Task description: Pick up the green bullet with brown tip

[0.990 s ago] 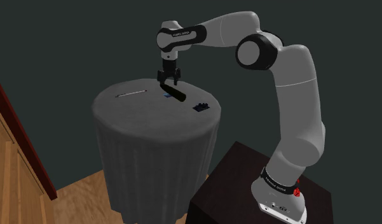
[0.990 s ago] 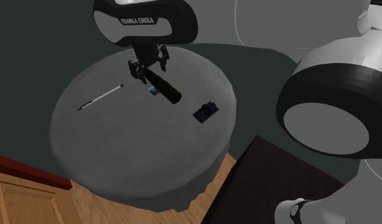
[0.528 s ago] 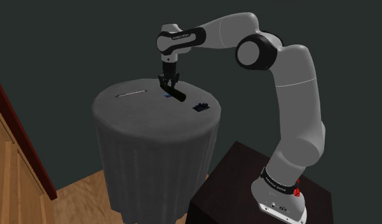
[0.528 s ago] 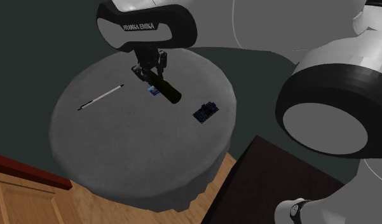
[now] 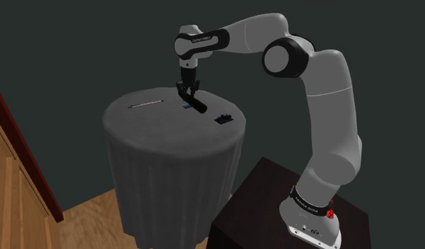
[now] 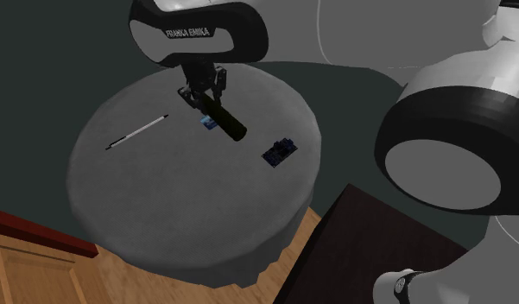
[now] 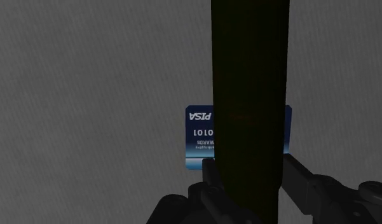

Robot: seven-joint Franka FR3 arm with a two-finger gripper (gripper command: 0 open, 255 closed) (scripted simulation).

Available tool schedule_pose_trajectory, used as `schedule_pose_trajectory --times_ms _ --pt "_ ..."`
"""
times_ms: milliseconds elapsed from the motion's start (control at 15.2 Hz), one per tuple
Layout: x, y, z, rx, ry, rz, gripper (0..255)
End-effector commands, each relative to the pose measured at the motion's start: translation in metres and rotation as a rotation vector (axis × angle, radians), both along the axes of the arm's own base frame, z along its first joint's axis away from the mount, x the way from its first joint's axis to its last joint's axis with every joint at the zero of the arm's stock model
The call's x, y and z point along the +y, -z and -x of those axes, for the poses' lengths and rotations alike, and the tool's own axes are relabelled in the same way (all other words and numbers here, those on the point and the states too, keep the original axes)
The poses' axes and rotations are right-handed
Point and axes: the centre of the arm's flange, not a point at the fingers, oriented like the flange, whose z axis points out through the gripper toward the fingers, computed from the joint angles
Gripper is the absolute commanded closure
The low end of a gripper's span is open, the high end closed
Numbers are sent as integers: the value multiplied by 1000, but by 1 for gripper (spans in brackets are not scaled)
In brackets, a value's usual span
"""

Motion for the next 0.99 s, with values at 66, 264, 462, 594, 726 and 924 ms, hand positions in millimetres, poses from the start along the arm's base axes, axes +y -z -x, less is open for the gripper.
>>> schedule_pose_trajectory --times_ms 66,264,462,594,726,924 --pt "0 -14 0 0 0 0 255" --pt "0 -30 0 0 0 0 255" --pt "0 -46 0 0 0 0 255" --pt "0 -56 0 0 0 0 255" --pt "0 -67 0 0 0 0 255" --pt "0 -73 0 0 0 0 255"
